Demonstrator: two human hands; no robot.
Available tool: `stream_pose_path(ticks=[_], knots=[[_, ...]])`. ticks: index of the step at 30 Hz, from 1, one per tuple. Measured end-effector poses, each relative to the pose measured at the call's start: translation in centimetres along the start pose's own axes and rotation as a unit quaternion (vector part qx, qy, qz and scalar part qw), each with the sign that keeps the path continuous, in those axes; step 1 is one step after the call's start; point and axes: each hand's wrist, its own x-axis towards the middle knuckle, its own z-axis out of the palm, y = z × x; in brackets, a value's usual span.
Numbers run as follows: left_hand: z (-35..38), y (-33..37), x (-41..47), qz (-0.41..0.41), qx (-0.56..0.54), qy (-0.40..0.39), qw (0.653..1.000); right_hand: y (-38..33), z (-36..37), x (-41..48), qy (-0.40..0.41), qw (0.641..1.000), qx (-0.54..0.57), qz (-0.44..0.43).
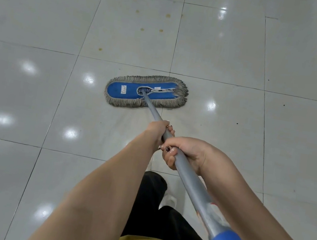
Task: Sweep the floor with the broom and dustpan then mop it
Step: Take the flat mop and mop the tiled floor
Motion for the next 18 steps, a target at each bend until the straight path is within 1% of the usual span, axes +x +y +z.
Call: stream_pose_path(ticks=[4, 9, 13, 18], knots=[[-0.4, 3.3, 2.4, -0.010, -0.004, -0.012, 1.000, -3.4, 1.0, 1.5, 0.007, 1.000, -0.015, 0.002], [-1.7, 9.8, 6.7, -0.016, -0.001, -0.018, 1.000, -9.4, 4.0, 5.0, 0.017, 1.000, -0.021, -0.004], [-3.9, 16.6, 10.6, -0.029, 0.008, -0.034, 0.999, -15.1, 7.7, 8.5, 0.029, 0.999, -0.030, -0.012], [-7.8, 27.0, 15.5, -0.047, 0.042, -0.037, 0.997, -22.8, 15.3, 12.9, 0.020, 1.000, 0.002, -0.018]])
